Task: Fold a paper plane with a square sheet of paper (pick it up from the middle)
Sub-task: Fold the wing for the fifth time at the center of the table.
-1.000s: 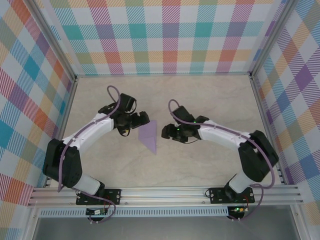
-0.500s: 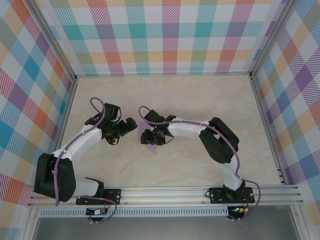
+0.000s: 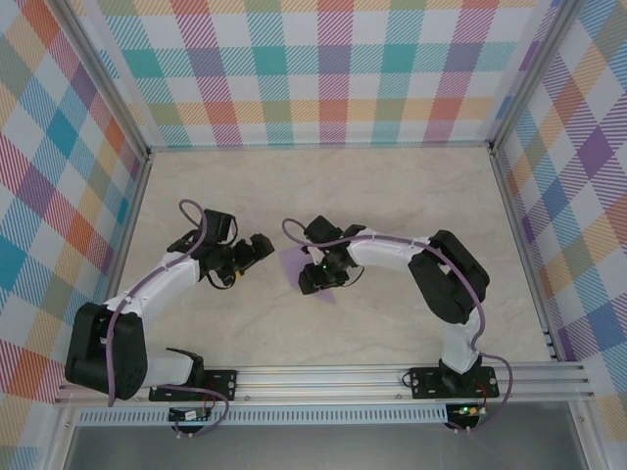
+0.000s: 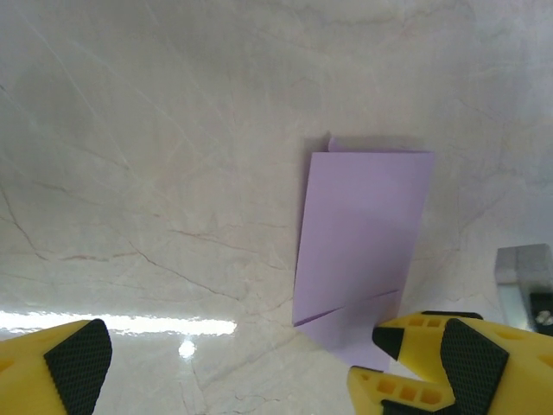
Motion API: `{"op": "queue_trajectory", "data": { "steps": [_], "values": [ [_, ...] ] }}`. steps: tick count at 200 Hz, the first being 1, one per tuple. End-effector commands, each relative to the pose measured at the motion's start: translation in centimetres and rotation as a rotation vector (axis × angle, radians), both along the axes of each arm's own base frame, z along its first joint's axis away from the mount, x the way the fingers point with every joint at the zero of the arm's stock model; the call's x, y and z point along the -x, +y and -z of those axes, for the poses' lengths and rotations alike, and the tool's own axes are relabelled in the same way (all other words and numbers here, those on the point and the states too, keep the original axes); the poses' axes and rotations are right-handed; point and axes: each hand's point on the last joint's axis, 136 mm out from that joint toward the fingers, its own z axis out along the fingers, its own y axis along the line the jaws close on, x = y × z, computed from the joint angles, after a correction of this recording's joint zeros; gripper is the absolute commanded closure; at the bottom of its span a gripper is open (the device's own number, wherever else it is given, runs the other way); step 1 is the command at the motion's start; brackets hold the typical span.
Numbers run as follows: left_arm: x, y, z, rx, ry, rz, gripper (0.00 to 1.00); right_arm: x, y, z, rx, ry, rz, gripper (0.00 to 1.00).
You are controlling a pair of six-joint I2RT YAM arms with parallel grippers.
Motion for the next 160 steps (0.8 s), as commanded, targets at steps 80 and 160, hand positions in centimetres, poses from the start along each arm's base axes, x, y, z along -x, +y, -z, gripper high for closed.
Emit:
{"op": "queue_trajectory", "data": {
  "steps": [80, 160],
  "values": [
    [2.2, -4.0, 1.9, 0.200, 0.100, -0.005, 0.14, -2.2, 0.8, -1.2, -0.046, 0.030, 0.271, 0.51],
    [3.2, -7.3, 3.3, 0.243, 0.181, 0.072, 0.31, -2.8, -0.7, 1.9, -0.123, 0.173, 0.382, 0.53]
  ]
}}
